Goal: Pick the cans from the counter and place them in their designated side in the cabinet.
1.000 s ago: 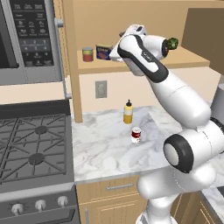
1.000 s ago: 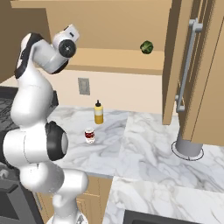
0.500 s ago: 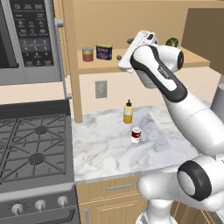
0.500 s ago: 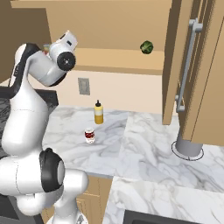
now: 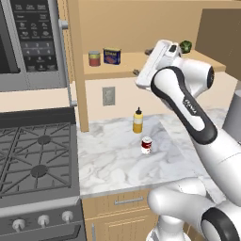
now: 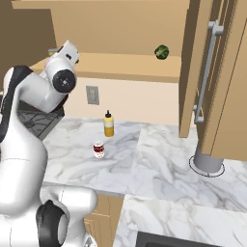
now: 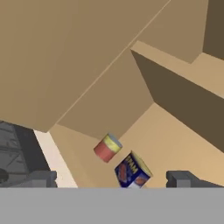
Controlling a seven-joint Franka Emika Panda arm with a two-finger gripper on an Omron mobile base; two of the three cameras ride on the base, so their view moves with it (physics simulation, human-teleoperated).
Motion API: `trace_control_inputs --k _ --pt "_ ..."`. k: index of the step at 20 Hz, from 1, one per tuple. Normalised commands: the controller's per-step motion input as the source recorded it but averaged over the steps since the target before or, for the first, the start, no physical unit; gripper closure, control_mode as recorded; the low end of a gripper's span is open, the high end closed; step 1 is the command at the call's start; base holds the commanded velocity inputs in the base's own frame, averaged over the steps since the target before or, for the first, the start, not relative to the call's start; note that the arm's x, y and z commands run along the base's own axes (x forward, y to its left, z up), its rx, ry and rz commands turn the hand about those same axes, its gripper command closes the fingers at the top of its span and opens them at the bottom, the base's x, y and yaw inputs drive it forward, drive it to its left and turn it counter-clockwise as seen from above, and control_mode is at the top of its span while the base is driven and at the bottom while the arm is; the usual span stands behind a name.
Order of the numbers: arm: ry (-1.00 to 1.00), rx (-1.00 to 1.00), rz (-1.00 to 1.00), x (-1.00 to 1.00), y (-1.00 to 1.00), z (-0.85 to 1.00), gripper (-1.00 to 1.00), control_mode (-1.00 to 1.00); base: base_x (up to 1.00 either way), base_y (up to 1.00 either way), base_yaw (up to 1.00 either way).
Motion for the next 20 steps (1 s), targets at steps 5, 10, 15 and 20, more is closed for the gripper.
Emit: trace_control_inputs --k 5,10,15,20 --pt "0.00 -0.02 0.00 -0.71 -0.09 0.00 -1.00 -1.00 0.00 0.00 0.00" --pt "0.00 0.00 0.00 -0.61 -0.14 0.00 -1.00 -1.00 0.00 0.00 0.00" --pt "0.00 0.00 0.00 -0.55 -0.14 0.00 -1.00 -1.00 0.00 0.00 0.00" --pt "0.01 0.00 0.00 -0.28 -0.07 0.00 -1.00 -1.00 0.00 0.00 0.00"
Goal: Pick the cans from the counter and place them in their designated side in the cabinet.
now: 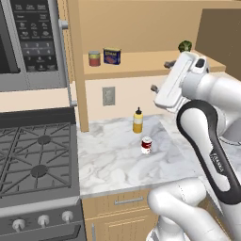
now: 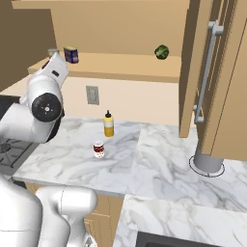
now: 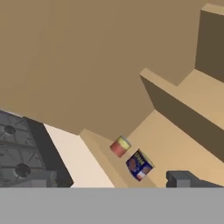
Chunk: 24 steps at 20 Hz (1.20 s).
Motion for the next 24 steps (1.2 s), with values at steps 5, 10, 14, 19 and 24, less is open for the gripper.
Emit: trace_control_inputs --k 5,10,14,19,24 --pt "0.17 0.06 -0.01 -0.10 -0.08 -0.03 -1.00 -1.00 0.00 0.00 0.00" --pt "0.29 0.04 -0.04 -0.12 -0.12 -0.06 -1.00 -1.00 0.00 0.00 0.00" --pt "0.27 0.00 -0.05 -0.15 -0.05 -0.12 -1.00 -1.00 0.00 0.00 0.00" --pt "0.18 -0.02 -0.05 -0.09 0.00 -0.15 -1.00 -1.00 0.00 0.00 0.00" --pt "0.12 -0.06 -0.07 -0.05 0.00 -0.14 -1.00 -1.00 0.00 0.00 0.00"
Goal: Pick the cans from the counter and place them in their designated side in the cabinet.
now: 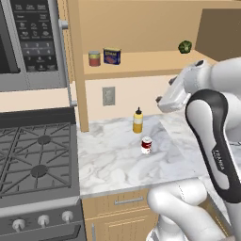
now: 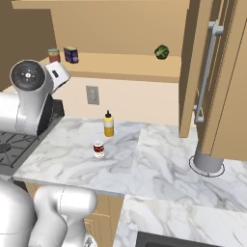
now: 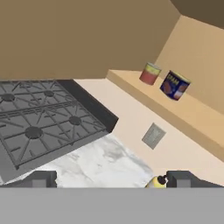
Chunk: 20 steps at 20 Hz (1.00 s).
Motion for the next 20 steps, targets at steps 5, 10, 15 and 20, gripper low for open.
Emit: trace_control_inputs --k 5,10,15,20 --pt "0.14 -0.07 -0.11 -0.04 0.00 -0.20 -1.00 -1.00 0.00 0.00 0.00" --pt "0.10 -0.08 -0.15 -0.07 0.00 -0.26 -1.00 -1.00 0.00 0.00 0.00" --pt "0.09 -0.04 -0.15 -0.07 -0.11 -0.23 -1.00 -1.00 0.00 0.00 0.00" --pt "0.11 0.00 -0.11 -0.06 -0.20 -0.21 -1.00 -1.00 0.00 0.00 0.00"
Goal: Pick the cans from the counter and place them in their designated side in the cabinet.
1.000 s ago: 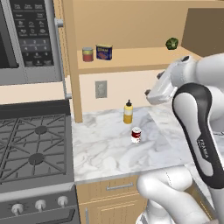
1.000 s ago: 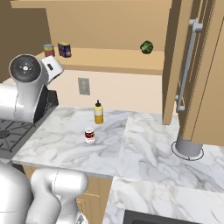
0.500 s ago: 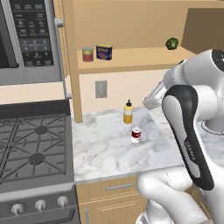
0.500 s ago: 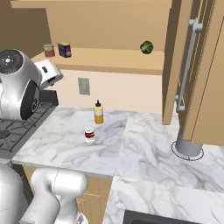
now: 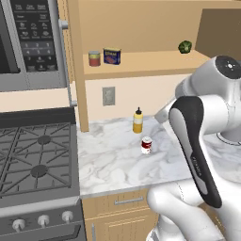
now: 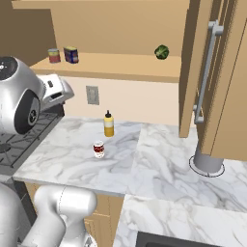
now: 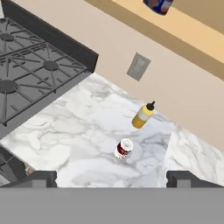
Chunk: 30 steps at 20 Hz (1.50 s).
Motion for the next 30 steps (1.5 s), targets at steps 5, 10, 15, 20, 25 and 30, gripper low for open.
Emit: trace_control_inputs --k 5,10,15,20,25,30 --pt "0.04 0.00 -0.08 -0.01 -0.06 -0.19 -1.00 -1.00 0.00 0.00 0.00" --pt "0.01 0.00 -0.07 0.07 0.02 -0.03 -1.00 -1.00 0.00 0.00 0.00" --pt "0.07 0.00 -0.11 0.03 -0.09 -0.10 -1.00 -1.00 0.00 0.00 0.00" --pt "0.15 0.00 -0.11 0.00 -0.22 -0.20 -1.00 -1.00 0.00 0.00 0.00" --pt "0.13 0.01 -0.05 0.03 -0.11 -0.20 -1.00 -1.00 0.00 0.00 0.00" --pt "0.11 0.03 -0.01 0.02 -0.05 -0.14 -1.00 -1.00 0.00 0.00 0.00"
